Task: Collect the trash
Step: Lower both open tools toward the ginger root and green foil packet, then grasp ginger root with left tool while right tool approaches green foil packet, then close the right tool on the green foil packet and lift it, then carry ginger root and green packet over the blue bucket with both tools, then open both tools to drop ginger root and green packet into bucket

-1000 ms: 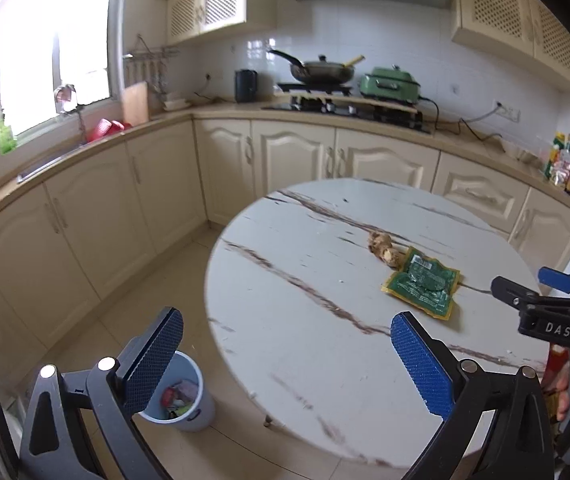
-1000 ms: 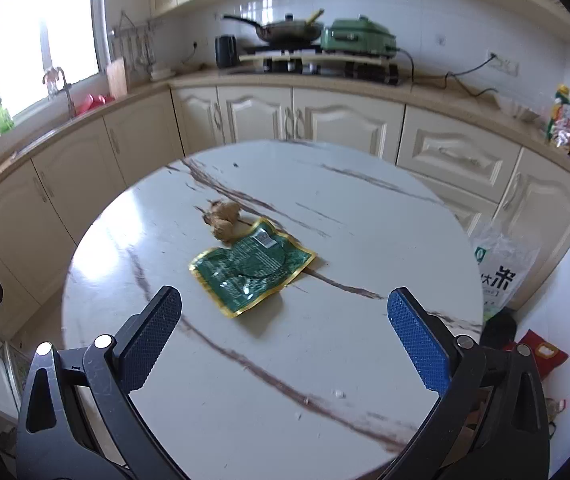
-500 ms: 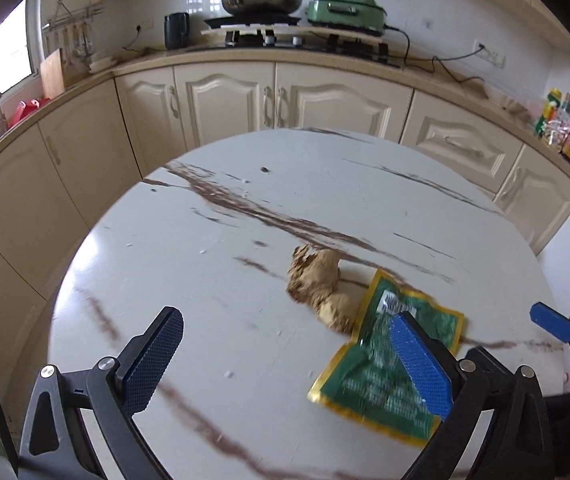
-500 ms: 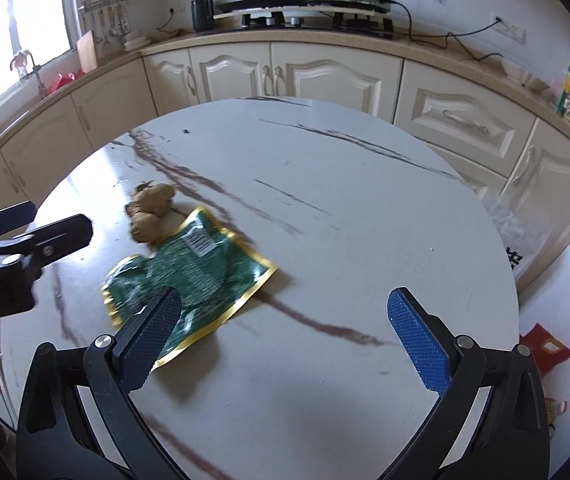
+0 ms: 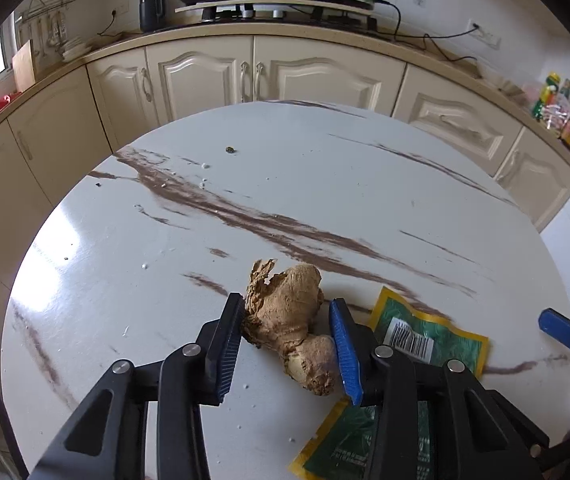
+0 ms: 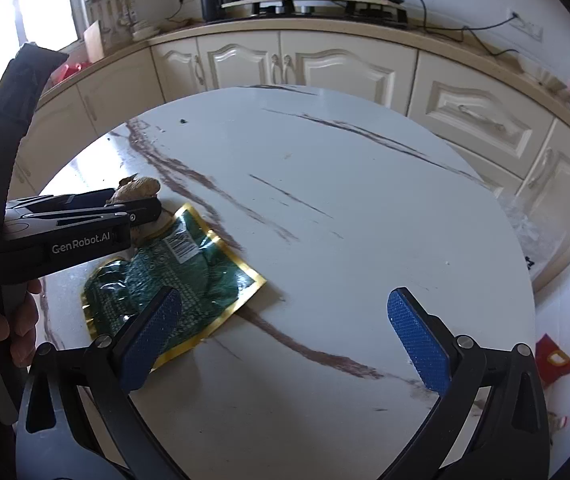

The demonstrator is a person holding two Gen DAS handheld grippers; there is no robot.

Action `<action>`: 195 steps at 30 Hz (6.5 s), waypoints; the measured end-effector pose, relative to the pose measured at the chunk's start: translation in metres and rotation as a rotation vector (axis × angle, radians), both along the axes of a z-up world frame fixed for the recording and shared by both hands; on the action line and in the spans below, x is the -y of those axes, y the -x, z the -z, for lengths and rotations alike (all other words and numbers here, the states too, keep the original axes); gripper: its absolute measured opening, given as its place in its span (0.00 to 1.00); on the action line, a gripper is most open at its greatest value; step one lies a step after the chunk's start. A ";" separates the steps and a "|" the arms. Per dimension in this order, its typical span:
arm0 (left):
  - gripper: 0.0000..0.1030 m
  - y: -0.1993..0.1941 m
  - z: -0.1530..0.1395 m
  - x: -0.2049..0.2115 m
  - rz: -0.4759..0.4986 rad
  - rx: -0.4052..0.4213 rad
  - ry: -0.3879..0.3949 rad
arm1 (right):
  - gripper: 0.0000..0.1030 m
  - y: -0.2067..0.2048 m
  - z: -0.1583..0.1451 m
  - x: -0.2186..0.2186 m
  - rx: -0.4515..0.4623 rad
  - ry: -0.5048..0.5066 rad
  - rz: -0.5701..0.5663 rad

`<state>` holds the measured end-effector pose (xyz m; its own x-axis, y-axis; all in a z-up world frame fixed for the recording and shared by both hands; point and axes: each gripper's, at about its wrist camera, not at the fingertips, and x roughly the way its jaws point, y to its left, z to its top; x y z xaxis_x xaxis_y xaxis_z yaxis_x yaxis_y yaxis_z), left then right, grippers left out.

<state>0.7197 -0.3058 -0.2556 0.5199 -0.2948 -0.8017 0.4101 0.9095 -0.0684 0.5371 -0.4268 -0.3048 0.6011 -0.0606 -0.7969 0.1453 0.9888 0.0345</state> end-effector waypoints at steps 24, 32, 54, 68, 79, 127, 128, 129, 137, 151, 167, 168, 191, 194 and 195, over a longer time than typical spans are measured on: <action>0.38 0.160 -0.040 -0.133 -0.038 0.075 0.117 | 0.76 -0.033 0.019 -0.066 -0.047 0.045 -0.230; 0.38 0.184 -0.060 -0.160 -0.019 0.075 0.147 | 0.54 -0.025 0.012 -0.064 -0.051 0.054 -0.223; 0.38 0.224 -0.084 -0.197 -0.035 0.090 0.165 | 0.83 0.010 -0.035 -0.018 0.085 0.040 -0.067; 0.38 0.195 -0.081 -0.193 -0.026 0.080 0.140 | 1.00 -0.055 0.009 0.021 -0.095 0.083 -0.173; 0.38 0.185 -0.084 -0.192 -0.010 0.087 0.161 | 1.00 -0.072 0.021 0.046 -0.116 0.035 -0.181; 0.38 0.245 -0.113 -0.279 0.020 0.069 0.217 | 0.51 0.022 0.008 -0.103 -0.040 -0.045 -0.356; 0.38 0.247 -0.114 -0.282 0.020 0.073 0.218 | 0.51 0.023 0.007 -0.107 -0.039 -0.049 -0.365; 0.38 0.249 -0.115 -0.284 0.018 0.074 0.220 | 0.51 0.026 0.004 -0.111 -0.030 -0.046 -0.366; 0.38 0.265 -0.127 -0.321 -0.030 0.105 0.251 | 0.52 0.030 -0.027 -0.146 0.045 -0.083 -0.410; 0.38 0.279 -0.122 -0.488 -0.343 0.176 0.202 | 0.52 -0.033 -0.033 -0.353 0.115 -0.214 -0.643; 0.38 0.162 0.093 -0.599 -0.535 -0.182 0.142 | 0.52 -0.159 0.209 -0.502 -0.248 -0.247 -0.674; 0.38 0.152 0.107 -0.601 -0.535 -0.203 0.150 | 0.52 -0.167 0.229 -0.502 -0.276 -0.265 -0.655; 0.70 0.050 0.272 -0.622 -0.585 -0.380 0.148 | 0.79 -0.238 0.384 -0.472 -0.432 -0.509 -0.478; 0.72 0.058 0.268 -0.610 -0.598 -0.371 0.128 | 0.80 -0.235 0.380 -0.482 -0.426 -0.482 -0.477; 0.72 0.062 0.264 -0.608 -0.607 -0.361 0.117 | 0.80 -0.233 0.376 -0.482 -0.423 -0.463 -0.481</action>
<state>0.6581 0.3021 -0.5195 0.3282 -0.1323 -0.9353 -0.2329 0.9482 -0.2159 0.7703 0.0548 -0.6812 0.1179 0.5227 -0.8443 -0.2016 0.8451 0.4951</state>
